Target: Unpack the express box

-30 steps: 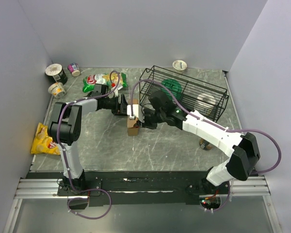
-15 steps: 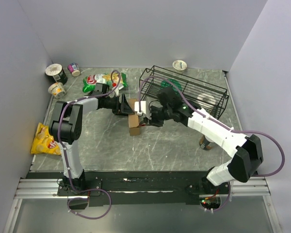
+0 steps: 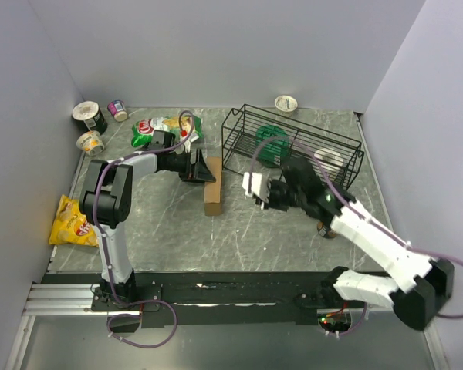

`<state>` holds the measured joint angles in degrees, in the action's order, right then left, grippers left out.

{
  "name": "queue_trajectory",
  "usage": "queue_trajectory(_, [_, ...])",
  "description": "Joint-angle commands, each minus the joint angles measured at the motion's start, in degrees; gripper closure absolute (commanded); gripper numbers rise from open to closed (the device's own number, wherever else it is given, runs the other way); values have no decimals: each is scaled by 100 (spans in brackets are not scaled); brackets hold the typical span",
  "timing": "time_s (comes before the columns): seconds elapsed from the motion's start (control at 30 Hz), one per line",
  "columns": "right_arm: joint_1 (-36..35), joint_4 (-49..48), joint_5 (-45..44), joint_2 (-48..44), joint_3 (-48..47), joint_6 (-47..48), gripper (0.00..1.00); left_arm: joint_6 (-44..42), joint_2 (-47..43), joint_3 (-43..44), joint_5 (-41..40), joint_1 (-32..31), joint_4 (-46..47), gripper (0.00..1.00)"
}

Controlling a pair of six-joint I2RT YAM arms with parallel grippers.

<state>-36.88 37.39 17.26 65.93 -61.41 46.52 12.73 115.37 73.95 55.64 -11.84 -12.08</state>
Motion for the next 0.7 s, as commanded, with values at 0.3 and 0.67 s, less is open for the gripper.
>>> queue_trajectory(0.3, [-1013, -7307, -2578, -890, 4620, 2529, 94, -509, -1543, 243, -299, 243, -954, 4])
queue_trajectory(0.67, [-1444, -1919, -841, -1592, 3673, 499, 11, -263, -2721, -794, -756, 831, -1034, 4])
